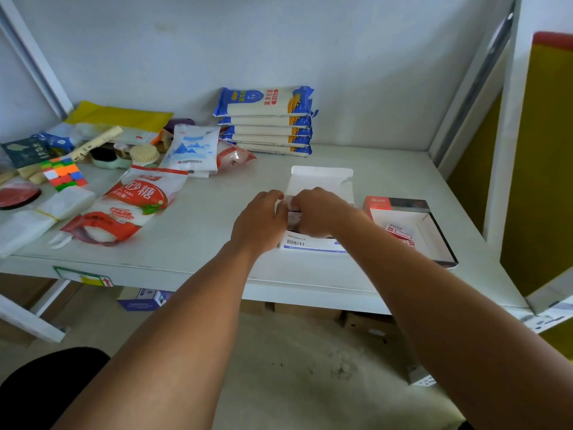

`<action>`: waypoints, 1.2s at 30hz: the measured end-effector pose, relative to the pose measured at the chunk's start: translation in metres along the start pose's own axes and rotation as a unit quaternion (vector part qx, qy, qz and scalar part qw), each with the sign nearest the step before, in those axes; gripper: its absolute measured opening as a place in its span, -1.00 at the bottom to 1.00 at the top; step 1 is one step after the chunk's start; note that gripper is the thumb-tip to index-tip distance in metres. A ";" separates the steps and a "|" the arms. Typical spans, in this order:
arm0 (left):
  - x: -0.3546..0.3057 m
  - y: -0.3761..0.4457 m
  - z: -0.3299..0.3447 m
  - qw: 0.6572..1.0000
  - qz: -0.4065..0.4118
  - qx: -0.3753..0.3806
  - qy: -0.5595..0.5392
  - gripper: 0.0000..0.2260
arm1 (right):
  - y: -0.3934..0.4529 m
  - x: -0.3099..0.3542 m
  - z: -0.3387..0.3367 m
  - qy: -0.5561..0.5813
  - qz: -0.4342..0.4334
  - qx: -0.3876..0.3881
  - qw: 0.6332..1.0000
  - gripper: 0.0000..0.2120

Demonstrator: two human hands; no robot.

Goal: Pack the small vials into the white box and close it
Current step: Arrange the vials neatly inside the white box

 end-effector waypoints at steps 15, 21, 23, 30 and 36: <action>0.011 0.001 -0.005 1.000 -0.015 0.001 -0.004 -0.66 | 0.001 -0.023 -0.034 0.275 0.120 -0.026 0.953 -0.54; 0.010 0.002 -0.002 1.000 -0.015 0.005 -0.013 -0.68 | -0.002 -0.027 -0.017 0.123 0.165 -0.019 0.978 -0.63; 0.009 0.002 -0.001 1.000 -0.014 0.009 -0.012 -0.68 | -0.002 -0.029 -0.014 0.101 0.177 -0.027 0.979 -0.69; 0.010 0.004 0.000 1.000 0.002 0.011 0.026 -0.67 | 0.007 -0.023 -0.003 0.107 0.183 0.017 0.977 -0.74; 0.008 0.002 0.000 0.995 0.046 0.008 0.092 -0.67 | 0.008 -0.026 -0.009 0.173 0.194 0.060 0.964 -0.53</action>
Point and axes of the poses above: each hand's wrist, its own y-axis towards the middle knuckle, its own z-axis out of the palm, x = y × z, the point moved 4 cm from there along y, towards the middle knuckle, and after that the axes turned 12 degrees about z, right-handed, at the moved point
